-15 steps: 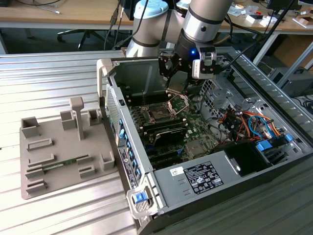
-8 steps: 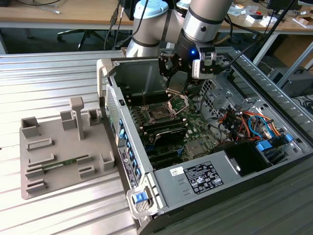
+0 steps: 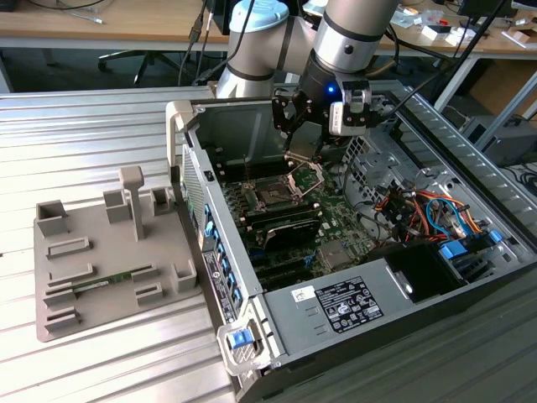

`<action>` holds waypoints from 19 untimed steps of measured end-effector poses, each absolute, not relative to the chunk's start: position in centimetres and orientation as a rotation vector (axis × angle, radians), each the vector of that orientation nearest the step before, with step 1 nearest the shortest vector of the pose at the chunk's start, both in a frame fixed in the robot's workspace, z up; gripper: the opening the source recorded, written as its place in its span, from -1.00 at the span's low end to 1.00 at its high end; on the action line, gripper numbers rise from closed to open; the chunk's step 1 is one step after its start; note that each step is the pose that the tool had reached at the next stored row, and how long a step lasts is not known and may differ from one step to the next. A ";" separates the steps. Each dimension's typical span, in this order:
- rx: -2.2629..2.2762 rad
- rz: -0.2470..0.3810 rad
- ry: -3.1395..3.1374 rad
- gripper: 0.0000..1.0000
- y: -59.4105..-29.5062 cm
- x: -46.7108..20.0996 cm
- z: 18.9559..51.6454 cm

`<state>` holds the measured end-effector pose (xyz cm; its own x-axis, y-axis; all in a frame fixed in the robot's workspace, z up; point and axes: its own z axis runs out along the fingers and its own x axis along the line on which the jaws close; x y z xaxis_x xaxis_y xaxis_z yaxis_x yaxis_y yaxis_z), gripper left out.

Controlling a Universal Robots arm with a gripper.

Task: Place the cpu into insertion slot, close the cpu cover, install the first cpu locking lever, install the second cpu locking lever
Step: 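Place the cpu into insertion slot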

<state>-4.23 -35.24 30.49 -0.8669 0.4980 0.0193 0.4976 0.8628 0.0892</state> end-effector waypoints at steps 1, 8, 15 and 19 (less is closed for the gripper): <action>0.810 0.143 3.027 0.08 -35.2 -4.2 30.5; 0.815 0.143 3.026 0.08 -35.2 -4.2 30.5; 0.819 0.143 3.025 0.08 -35.2 -4.2 30.5; 0.824 0.143 3.023 0.08 -35.2 -4.2 30.5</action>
<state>-4.23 -35.24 30.47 -0.8621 0.5064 0.0192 0.5059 0.8580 0.0891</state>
